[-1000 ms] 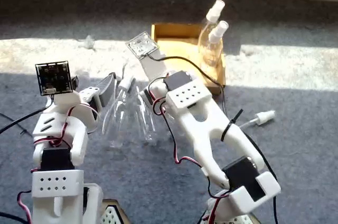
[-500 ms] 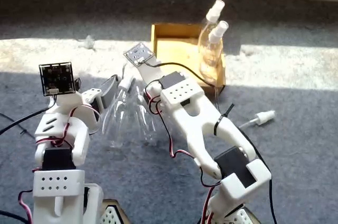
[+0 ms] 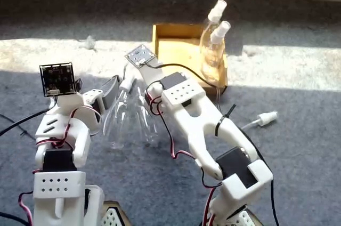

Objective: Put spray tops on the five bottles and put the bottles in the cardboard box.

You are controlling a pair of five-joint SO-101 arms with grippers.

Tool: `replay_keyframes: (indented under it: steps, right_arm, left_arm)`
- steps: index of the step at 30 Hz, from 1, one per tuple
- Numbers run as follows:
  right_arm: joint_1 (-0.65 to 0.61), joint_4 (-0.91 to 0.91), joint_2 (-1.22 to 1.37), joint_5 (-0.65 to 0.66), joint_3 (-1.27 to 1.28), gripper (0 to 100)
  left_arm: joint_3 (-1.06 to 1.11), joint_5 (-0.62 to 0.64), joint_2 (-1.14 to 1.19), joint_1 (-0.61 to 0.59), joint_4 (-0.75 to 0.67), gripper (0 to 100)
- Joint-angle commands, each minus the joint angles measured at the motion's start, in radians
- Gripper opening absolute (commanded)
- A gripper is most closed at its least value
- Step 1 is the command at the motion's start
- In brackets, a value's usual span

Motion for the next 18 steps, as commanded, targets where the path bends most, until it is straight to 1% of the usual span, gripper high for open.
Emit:
replay_keyframes:
  steps: [1,5,9,15,18]
  right_arm:
    - [-0.005,0.001,-0.002,0.012,-0.051,29.6]
    - [-0.019,-0.056,-0.001,0.011,-0.047,29.6]
    - [-0.025,-0.068,0.01,0.006,-0.047,29.4]
    - [-0.03,-0.128,0.091,0.005,-0.045,29.3]
    - [-0.027,-0.128,0.114,0.005,-0.048,29.3]
  left_arm:
    - [-0.008,0.008,-0.004,0.018,-0.02,30]
    - [-0.008,0.008,-0.004,0.019,-0.02,30]
    - [-0.008,0.008,-0.005,0.019,-0.02,30]
    - [-0.008,0.008,-0.005,0.019,-0.02,30]
    - [-0.008,0.008,-0.005,0.019,-0.02,30]
